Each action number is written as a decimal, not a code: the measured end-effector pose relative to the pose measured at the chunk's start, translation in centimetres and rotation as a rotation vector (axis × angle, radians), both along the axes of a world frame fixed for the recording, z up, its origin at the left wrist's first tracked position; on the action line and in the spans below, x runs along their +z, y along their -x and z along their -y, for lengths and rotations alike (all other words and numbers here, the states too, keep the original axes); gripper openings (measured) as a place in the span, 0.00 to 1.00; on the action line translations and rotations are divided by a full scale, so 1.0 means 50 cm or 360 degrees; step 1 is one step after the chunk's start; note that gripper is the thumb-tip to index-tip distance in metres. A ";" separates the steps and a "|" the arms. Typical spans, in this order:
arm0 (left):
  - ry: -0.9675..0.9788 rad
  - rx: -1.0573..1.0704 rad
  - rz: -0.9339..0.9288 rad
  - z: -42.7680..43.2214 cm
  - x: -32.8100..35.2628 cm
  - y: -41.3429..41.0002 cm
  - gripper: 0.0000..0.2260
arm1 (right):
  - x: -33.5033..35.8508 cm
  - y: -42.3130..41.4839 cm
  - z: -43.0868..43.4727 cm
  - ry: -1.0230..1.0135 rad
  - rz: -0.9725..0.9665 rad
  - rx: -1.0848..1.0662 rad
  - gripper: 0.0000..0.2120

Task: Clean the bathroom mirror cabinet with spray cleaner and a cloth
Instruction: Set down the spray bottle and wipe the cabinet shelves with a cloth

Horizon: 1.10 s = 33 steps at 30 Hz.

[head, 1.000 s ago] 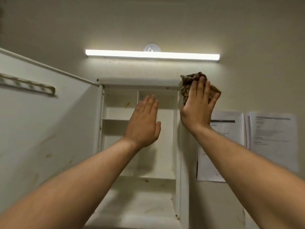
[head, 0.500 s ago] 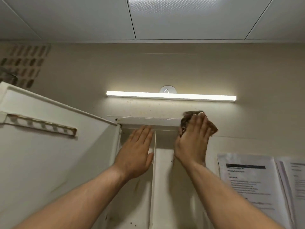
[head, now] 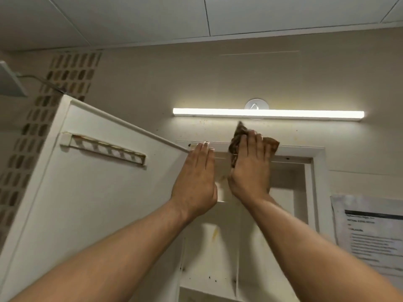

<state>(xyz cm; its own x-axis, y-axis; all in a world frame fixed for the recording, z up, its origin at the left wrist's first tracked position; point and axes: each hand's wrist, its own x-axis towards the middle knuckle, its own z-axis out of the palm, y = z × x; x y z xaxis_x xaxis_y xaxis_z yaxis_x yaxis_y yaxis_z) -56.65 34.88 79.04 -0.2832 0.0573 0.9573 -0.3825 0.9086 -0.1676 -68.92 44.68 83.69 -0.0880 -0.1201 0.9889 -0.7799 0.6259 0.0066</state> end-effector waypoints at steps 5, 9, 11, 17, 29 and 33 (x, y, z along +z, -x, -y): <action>-0.0068 0.0107 -0.0041 -0.009 0.001 -0.021 0.37 | 0.050 -0.090 0.084 -0.0861 -0.0355 0.0136 0.34; -0.0127 0.0034 -0.0094 -0.001 0.008 -0.047 0.37 | 0.122 -0.095 0.067 -0.1263 -0.0623 0.0132 0.31; -0.0136 -0.0011 -0.0104 0.001 0.002 -0.053 0.37 | 0.122 -0.079 0.038 -0.1297 -0.0674 0.0120 0.29; 0.0085 -0.0032 0.0076 0.014 -0.024 -0.066 0.38 | 0.078 0.025 -0.126 -0.0700 -0.0486 -0.0229 0.23; -0.0008 -0.0099 -0.0049 0.007 0.010 -0.052 0.34 | 0.058 -0.102 0.052 -0.1095 -0.0434 -0.0155 0.36; -0.0036 -0.0149 0.0025 -0.008 0.003 -0.026 0.34 | 0.037 -0.034 -0.003 -0.1118 -0.0580 -0.0376 0.34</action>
<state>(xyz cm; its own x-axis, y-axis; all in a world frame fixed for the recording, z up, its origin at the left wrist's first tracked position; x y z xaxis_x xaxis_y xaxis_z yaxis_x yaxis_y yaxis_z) -55.36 35.29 79.19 -0.2926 0.0627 0.9542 -0.2931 0.9439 -0.1519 -67.23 44.82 85.56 0.1235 -0.7395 0.6617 -0.5017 0.5288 0.6846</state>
